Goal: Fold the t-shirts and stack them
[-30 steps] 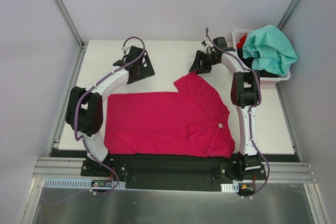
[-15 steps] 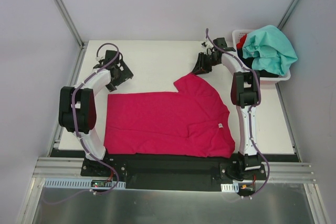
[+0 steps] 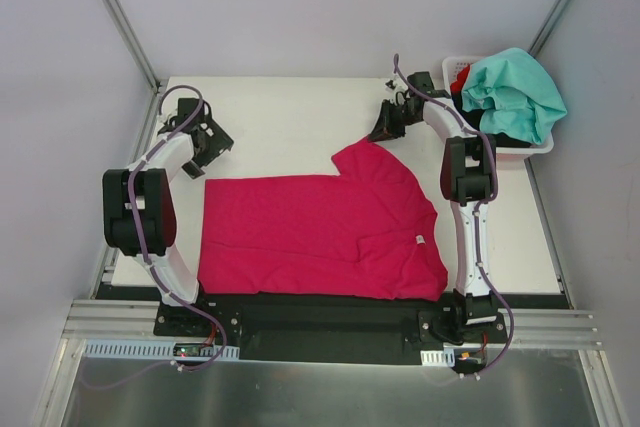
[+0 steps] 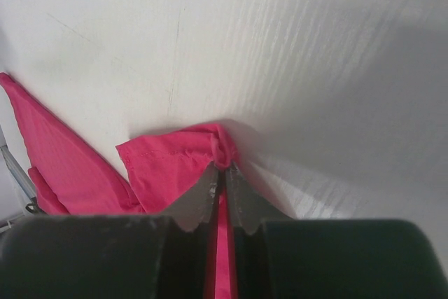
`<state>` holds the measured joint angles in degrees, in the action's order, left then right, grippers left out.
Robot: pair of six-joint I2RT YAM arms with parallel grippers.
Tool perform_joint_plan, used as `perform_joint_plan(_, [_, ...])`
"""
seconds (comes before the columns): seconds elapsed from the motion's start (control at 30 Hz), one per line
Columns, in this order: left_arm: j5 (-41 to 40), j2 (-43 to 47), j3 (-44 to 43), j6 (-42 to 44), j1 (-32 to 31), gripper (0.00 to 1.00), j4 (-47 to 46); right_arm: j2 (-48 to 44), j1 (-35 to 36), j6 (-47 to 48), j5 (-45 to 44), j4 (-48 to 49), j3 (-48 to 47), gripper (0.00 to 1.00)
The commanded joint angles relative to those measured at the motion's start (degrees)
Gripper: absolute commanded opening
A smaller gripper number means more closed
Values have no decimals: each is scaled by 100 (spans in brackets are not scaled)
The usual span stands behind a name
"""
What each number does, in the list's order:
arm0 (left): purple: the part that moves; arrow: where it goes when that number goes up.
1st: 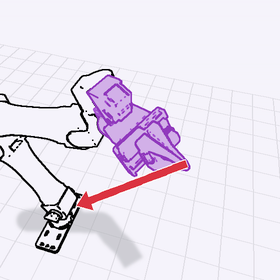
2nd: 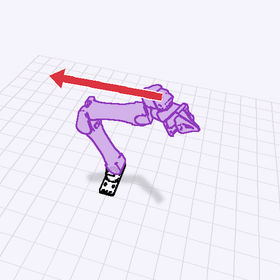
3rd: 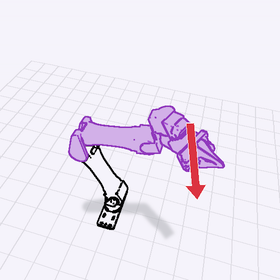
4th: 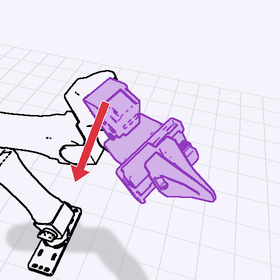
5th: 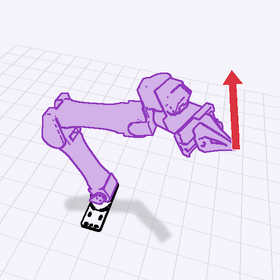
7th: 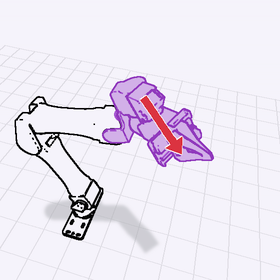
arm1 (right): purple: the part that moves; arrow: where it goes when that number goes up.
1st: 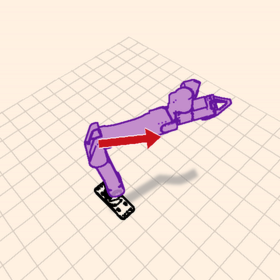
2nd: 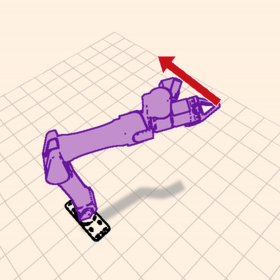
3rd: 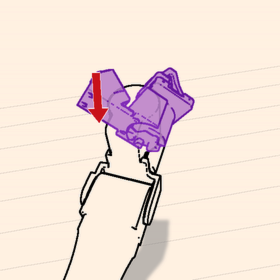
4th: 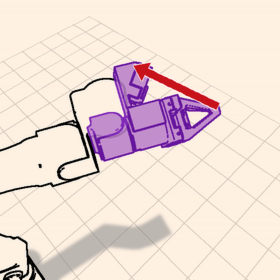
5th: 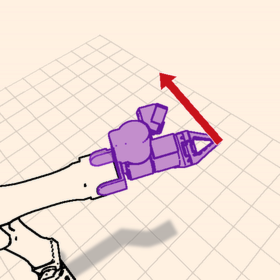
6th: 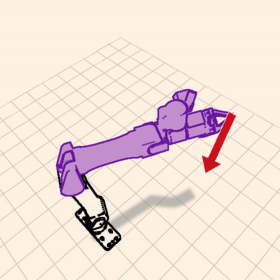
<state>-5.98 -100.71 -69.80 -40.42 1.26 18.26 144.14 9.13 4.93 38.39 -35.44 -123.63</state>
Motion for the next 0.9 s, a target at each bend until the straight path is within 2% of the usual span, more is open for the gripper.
perform_joint_plan(0.0, [-43,262,185,-229,103,99,247,-175,-25,-9,19,-121,-161,6])
perform_joint_plan(0.07, [-157,297,291,-281,129,99,266,-184,-34,-9,2,-121,-161,5])
perform_joint_plan(0.23, [150,201,485,-492,200,95,275,-228,-25,26,-16,-182,-144,1])
perform_joint_plan(0.53, [-17,165,450,-441,235,71,283,-298,-16,96,-7,-226,-100,1])
perform_joint_plan(0.87, [-228,34,345,-510,349,72,740,-333,-25,96,10,-218,-47,0])
